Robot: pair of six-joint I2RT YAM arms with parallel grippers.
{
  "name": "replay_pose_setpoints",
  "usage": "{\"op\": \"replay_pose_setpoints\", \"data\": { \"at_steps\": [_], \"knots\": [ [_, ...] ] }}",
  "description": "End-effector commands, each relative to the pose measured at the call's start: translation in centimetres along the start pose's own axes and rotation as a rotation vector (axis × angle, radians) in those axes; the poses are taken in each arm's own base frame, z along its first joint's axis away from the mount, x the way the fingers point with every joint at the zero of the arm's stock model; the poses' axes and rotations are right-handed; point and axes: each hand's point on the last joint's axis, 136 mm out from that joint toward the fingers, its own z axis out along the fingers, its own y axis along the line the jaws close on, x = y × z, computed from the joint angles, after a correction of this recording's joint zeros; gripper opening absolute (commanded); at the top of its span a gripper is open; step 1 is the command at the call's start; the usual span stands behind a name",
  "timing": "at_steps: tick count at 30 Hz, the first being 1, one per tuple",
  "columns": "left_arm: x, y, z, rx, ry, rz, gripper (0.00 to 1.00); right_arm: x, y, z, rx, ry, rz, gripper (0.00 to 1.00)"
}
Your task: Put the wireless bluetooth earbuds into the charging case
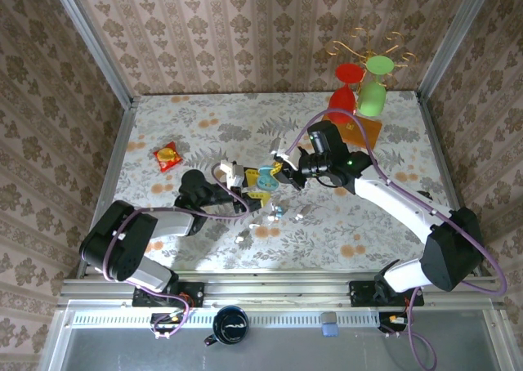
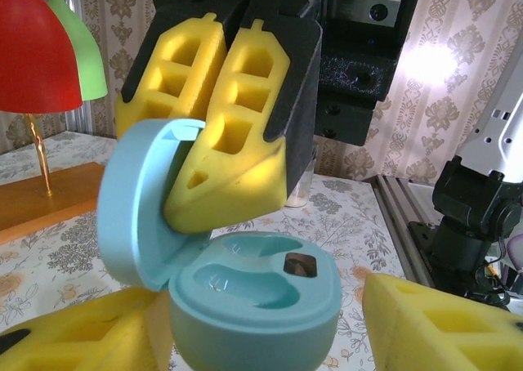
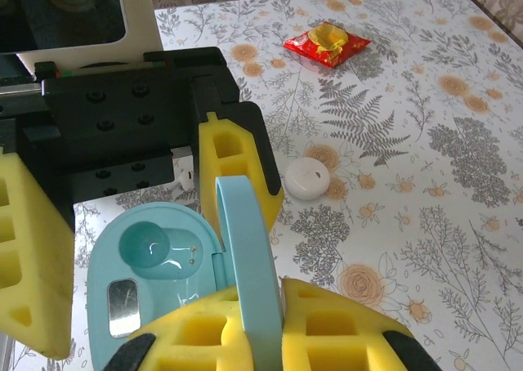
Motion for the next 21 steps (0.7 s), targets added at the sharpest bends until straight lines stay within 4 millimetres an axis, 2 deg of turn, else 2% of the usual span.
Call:
{"op": "replay_pose_setpoints", "data": {
  "at_steps": [1, 8, 15, 18, 21],
  "knots": [
    [-1.39, -0.28, 0.22, 0.030, -0.026, 0.035, 0.59, -1.50, 0.54, -0.20, -0.032, -0.029, -0.032, 0.00],
    [-1.07, -0.39, 0.19, 0.036, -0.020, 0.033, 0.52, -1.61, 0.62, -0.08, -0.038, -0.030, -0.032, 0.00],
    [-1.19, -0.59, 0.10, 0.040, -0.022, 0.034, 0.39, -1.34, 0.86, -0.14, -0.044, -0.025, -0.024, 0.00],
    [-1.23, -0.67, 0.03, 0.037, -0.023, 0.041, 0.37, -1.48, 0.79, -0.19, -0.038, -0.030, -0.025, 0.00],
    [-1.07, -0.49, -0.07, 0.027, -0.021, 0.042, 0.37, -1.64, 0.77, -0.28, -0.032, -0.039, -0.025, 0.05]
  ]
}}
